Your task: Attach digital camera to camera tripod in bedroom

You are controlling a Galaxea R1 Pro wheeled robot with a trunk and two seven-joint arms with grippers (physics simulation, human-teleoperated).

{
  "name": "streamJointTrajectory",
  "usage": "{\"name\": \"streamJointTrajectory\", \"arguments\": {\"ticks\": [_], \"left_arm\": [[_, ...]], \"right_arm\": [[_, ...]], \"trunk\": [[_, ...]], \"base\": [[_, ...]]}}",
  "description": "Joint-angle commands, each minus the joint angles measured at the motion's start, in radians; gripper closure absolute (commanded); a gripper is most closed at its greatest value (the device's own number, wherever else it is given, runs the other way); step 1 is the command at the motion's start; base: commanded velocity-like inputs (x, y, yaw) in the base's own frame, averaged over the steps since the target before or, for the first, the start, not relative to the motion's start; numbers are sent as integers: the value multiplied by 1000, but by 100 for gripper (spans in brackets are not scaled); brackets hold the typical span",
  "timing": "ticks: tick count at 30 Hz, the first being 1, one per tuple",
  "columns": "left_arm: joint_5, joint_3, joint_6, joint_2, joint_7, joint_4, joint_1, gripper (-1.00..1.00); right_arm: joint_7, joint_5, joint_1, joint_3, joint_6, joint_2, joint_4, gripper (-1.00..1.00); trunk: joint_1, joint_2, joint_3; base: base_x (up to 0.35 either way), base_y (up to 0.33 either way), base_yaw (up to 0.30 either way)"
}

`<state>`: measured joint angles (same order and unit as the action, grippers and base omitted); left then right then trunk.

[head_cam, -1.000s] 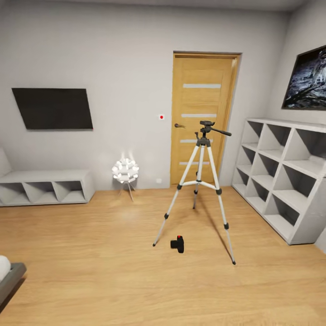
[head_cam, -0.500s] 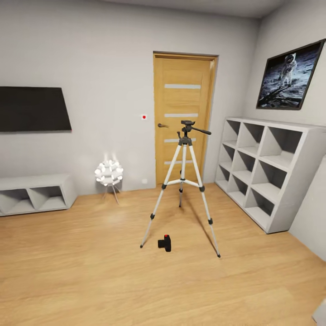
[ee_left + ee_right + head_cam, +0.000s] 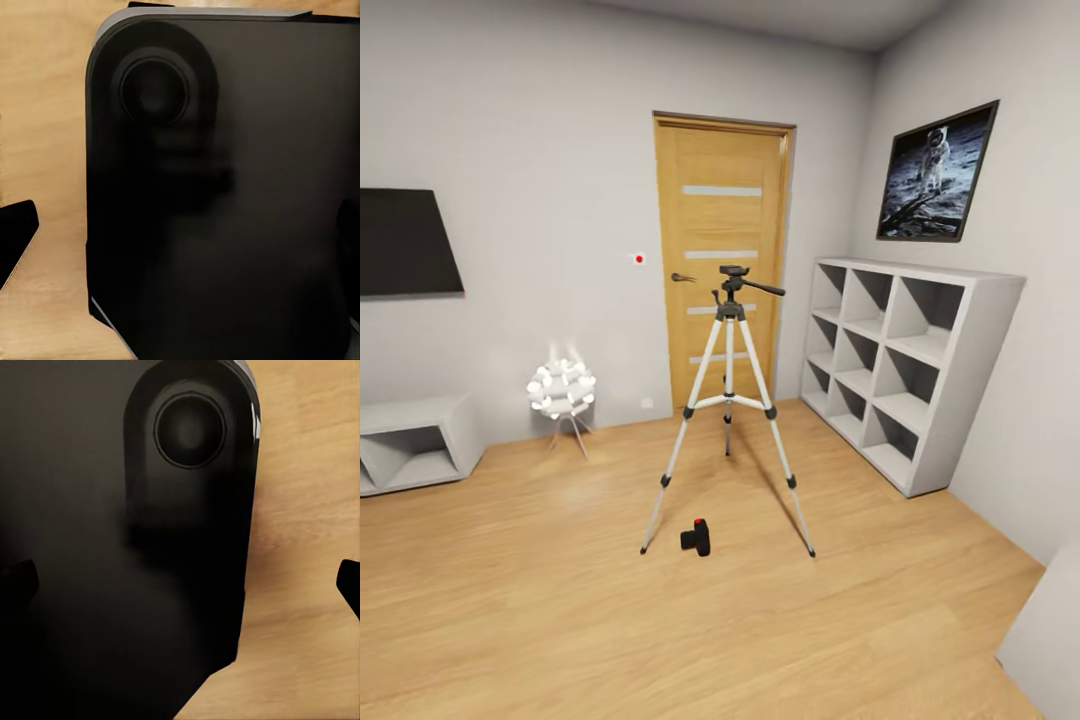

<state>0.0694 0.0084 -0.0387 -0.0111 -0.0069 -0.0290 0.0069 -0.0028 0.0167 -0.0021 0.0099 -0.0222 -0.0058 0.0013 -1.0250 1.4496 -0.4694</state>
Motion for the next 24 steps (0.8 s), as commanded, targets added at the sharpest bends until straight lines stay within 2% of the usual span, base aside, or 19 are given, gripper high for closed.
{"name": "streamJointTrajectory", "arguments": {"ticks": [1, 20, 24], "left_arm": [[7, 0, -1, 0, -1, -2, 1, -100], [7, 1, -1, 0, -1, -2, 1, -100], [9, 1, -1, 1, 0, -2, 1, -100]], "right_arm": [[0, 2, 0, 1, -2, 0, 0, -100], [0, 2, 0, 1, -2, 1, 0, -100], [0, 2, 0, 2, -2, 0, 0, -100]], "trunk": [[0, 0, -1], [0, 0, -1], [0, 0, -1]], "base": [[0, 0, -240], [0, 0, -239], [2, 0, -95]]}}
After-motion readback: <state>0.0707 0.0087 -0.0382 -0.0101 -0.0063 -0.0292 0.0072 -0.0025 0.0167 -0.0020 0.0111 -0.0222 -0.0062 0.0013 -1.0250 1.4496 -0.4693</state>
